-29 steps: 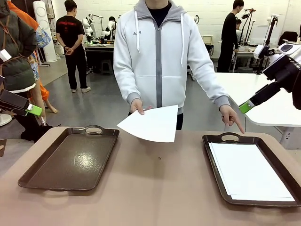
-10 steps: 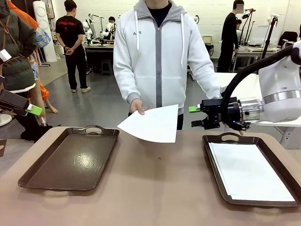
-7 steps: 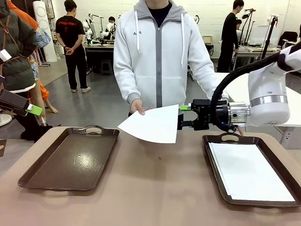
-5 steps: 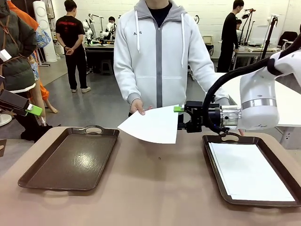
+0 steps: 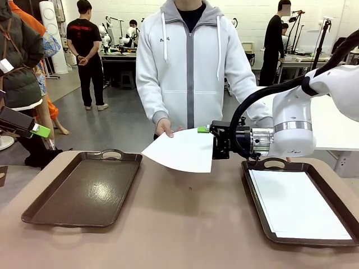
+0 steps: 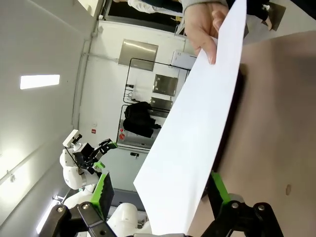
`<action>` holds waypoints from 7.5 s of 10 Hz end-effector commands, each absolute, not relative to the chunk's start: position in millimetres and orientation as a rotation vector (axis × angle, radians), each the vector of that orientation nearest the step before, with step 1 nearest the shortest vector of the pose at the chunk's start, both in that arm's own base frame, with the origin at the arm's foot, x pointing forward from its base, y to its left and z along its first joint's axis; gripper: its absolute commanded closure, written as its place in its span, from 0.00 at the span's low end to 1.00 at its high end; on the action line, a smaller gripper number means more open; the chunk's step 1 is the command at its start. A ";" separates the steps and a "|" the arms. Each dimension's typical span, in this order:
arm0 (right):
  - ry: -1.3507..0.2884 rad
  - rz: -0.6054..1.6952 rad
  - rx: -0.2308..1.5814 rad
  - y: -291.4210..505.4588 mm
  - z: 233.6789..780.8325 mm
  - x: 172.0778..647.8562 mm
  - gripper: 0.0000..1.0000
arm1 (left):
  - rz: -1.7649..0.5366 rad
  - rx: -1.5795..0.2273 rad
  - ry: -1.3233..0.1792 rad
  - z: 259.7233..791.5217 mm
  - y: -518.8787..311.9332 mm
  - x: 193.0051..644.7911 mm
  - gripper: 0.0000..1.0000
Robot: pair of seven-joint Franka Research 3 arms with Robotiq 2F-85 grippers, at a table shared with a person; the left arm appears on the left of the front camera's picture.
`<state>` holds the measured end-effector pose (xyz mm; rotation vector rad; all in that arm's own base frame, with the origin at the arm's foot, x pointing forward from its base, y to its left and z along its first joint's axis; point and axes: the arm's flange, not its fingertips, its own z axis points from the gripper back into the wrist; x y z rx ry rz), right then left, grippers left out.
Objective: Sort the A4 documents.
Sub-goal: Receive the A4 Paper, then place the A4 Paper in the designated Handle tray.
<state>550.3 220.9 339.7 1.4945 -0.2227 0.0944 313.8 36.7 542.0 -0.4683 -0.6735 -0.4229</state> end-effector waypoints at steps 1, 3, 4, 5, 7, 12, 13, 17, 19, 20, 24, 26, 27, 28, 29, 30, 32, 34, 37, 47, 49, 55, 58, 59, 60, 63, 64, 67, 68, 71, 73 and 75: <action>-0.224 0.045 1.524 228.5 340.7 558.1 0.00 | -0.436 -0.488 -0.677 541.3 37.6 314.4 0.00; -0.171 0.059 1.519 228.6 337.4 557.2 0.15 | -0.436 -0.488 -0.677 541.3 37.6 314.4 0.00; -0.152 0.046 1.512 227.1 336.9 556.9 0.18 | -0.436 -0.488 -0.677 541.3 37.6 314.4 0.00; -0.125 0.037 1.512 225.8 335.8 556.1 0.33 | -0.436 -0.488 -0.677 541.3 37.6 314.4 0.00; -0.077 0.031 1.511 223.9 334.0 555.1 0.51 | -0.436 -0.488 -0.677 541.3 37.6 314.4 0.00; -0.020 0.019 1.503 218.9 331.2 551.9 0.88 | -0.436 -0.488 -0.677 541.3 37.6 314.4 0.00; -0.019 0.016 1.502 217.9 330.9 551.5 1.00 | -0.436 -0.488 -0.677 541.3 37.6 314.4 0.00; -0.012 0.006 1.496 214.5 327.1 551.5 1.00 | -0.436 -0.488 -0.677 541.3 37.6 314.4 0.00; -0.013 0.010 1.498 213.0 326.9 551.7 1.00 | -0.436 -0.488 -0.677 541.3 37.6 314.4 0.00; -0.009 0.013 1.500 212.3 326.5 552.2 1.00 | -0.436 -0.488 -0.677 541.3 37.6 314.4 0.00; -0.040 0.005 1.501 214.9 328.3 549.1 1.00 | -0.436 -0.488 -0.677 541.3 37.6 314.4 0.00; -0.040 0.005 1.501 214.9 328.3 549.1 1.00 | -0.436 -0.488 -0.677 541.3 37.6 314.4 0.00; -0.040 0.005 1.501 214.9 328.3 549.1 1.00 | -0.436 -0.488 -0.677 541.3 37.6 314.4 0.00; -0.040 0.005 1.501 214.9 328.3 549.1 1.00 | -0.436 -0.488 -0.677 541.3 37.6 314.4 0.00; -0.040 0.005 1.501 214.9 328.3 549.1 1.00 | -0.436 -0.488 -0.677 541.3 37.6 314.4 0.00; -0.040 0.005 1.501 214.9 328.3 549.1 1.00 | -0.436 -0.488 -0.677 541.3 37.6 314.4 0.00; -0.040 0.005 1.501 214.9 328.3 549.1 1.00 | -0.436 -0.488 -0.677 541.3 37.6 314.4 0.00; -0.040 0.005 1.501 214.9 328.3 549.1 1.00 | -0.436 -0.488 -0.677 541.3 37.6 314.4 0.00; -0.040 0.005 1.501 214.9 328.3 549.1 1.00 | -0.436 -0.488 -0.677 541.3 37.6 314.4 0.00; 0.139 0.052 1.210 58.2 380.8 515.7 0.99 | -0.436 -0.488 -0.677 541.3 37.6 314.4 0.00; 0.189 0.021 1.193 25.0 388.1 513.0 0.99 | -0.436 -0.488 -0.677 541.3 37.6 314.4 0.00; 0.174 0.138 1.078 -28.8 355.0 512.9 0.99 | -0.436 -0.488 -0.677 541.3 37.6 314.4 0.00; 0.100 0.080 0.999 -51.8 334.6 516.9 0.99 | -0.436 -0.488 -0.677 541.3 37.6 314.4 0.00; 0.091 0.058 0.961 -61.3 330.6 516.6 0.99 | -0.436 -0.488 -0.677 541.3 37.6 314.4 0.00; 0.075 0.049 0.945 -68.5 328.7 515.8 0.99 | -0.436 -0.488 -0.677 541.3 37.6 314.4 0.00; 0.122 0.105 0.914 -87.4 330.3 521.2 0.99 | -0.436 -0.488 -0.677 541.3 37.6 314.4 0.00; 0.162 0.123 0.895 -91.0 330.4 524.6 0.99 | -0.436 -0.488 -0.677 541.3 37.6 314.4 0.00; 0.194 0.141 0.852 -98.9 332.2 532.3 0.99 | -0.436 -0.488 -0.677 541.3 37.6 314.4 0.00; 0.195 0.144 0.843 -98.0 330.0 533.8 0.99 | -0.436 -0.488 -0.677 541.3 37.6 314.4 0.00; 0.153 0.090 0.795 -96.6 317.0 533.7 0.99 | -0.436 -0.488 -0.677 541.3 37.6 314.4 0.00; 0.146 0.060 0.777 -96.7 311.2 529.4 0.99 | -0.436 -0.488 -0.677 541.3 37.6 314.4 0.00; 0.140 0.028 0.771 -97.5 307.0 526.3 0.99 | -0.436 -0.488 -0.677 541.3 37.6 314.4 0.00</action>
